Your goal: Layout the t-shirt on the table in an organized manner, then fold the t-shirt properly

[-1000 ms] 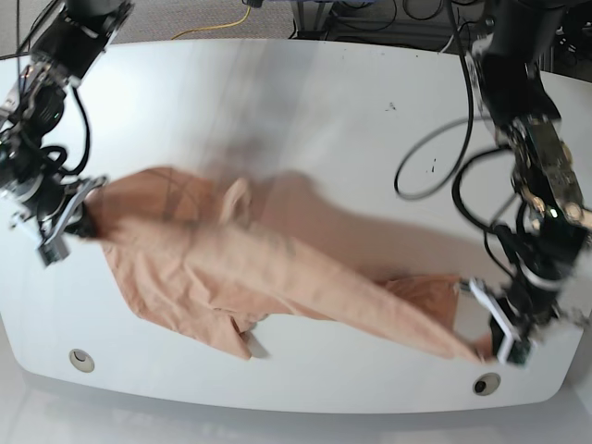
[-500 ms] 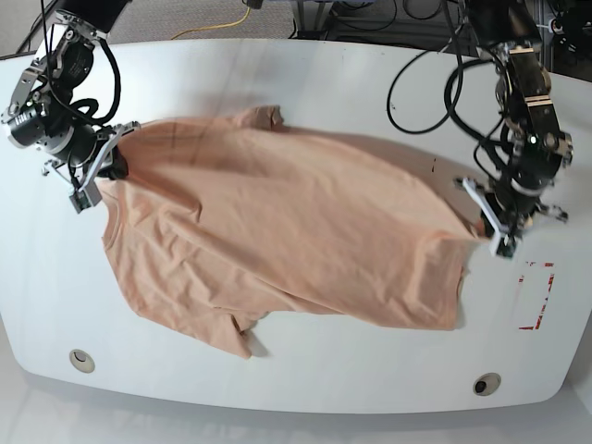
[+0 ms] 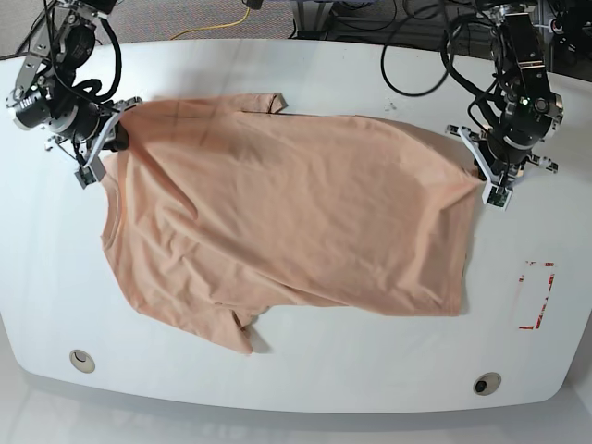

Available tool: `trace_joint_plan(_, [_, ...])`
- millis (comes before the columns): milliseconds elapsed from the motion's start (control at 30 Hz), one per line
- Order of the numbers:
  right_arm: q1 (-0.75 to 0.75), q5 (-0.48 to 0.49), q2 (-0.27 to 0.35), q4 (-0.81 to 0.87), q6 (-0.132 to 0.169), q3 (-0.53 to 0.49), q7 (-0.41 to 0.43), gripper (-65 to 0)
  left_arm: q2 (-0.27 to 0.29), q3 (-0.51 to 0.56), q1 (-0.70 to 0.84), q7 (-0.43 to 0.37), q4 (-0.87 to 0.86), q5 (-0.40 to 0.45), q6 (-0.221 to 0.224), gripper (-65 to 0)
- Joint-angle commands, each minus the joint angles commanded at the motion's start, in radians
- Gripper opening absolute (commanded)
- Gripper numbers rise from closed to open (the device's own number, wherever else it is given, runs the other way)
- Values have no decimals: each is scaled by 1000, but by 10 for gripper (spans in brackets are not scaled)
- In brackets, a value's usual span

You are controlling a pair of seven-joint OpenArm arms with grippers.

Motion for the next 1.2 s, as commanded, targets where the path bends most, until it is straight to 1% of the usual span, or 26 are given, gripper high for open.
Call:
trace_joint_plan(500, [-23, -5, -2, -3, 0, 0, 0, -644, 0, 0, 126, 0, -6, 3, 0, -650])
trace_joint_plan(667, [-23, -21, -2, -3, 0, 0, 0, -640, 0, 0, 140, 0, -6, 3, 0, -650])
trace_joint_plan(700, [-21, -29, -2, -3, 0, 0, 0, -633, 0, 0, 140, 2, -6, 5, 0, -650])
trace_joint_plan(733, [-21, -40, -2, -3, 0, 0, 0, -607, 0, 0, 140, 2, -6, 6, 0, -642])
trace_joint_plan(800, [-21, -58, -2, -3, 0, 0, 0, -541, 0, 0, 140, 3, -12, 8, 0, -610])
trace_joint_plan(867, [-21, -75, -5, -3, 0, 0, 0, -430, -2, 0, 140, 3, -25, 8, 0, -544])
trace_joint_plan(900, [-21, -80, -9, -3, 0, 0, 0, -390, -3, 0, 140, 3, -28, 8, 0, -518])
trace_joint_plan(933, [-21, -81, -14, -3, 0, 0, 0, -322, -14, 0, 140, 3, -32, 9, 0, -457])
trace_joint_plan(967, [-21, -81, -14, -3, 0, 0, 0, -296, -18, 0, 140, 3, -35, 9, 0, -428])
trace_joint_plan(1033, [-21, -81, -15, -3, 0, 0, 0, -219, -25, 0, 140, 3, -40, 9, 2, -314])
trace_joint_plan(1067, [-21, -81, -15, -3, 0, 0, 0, -203, -25, 0, 140, 3, -40, 9, 3, -289])
trace_joint_plan(1100, [-21, -81, -15, -3, 0, 0, 0, -176, -25, 0, 140, 3, -40, 9, 3, -233])
trace_joint_plan(1200, [-21, -84, -15, -3, 0, 2, 0, -159, -25, 0, 140, 5, -49, 9, 5, -144])
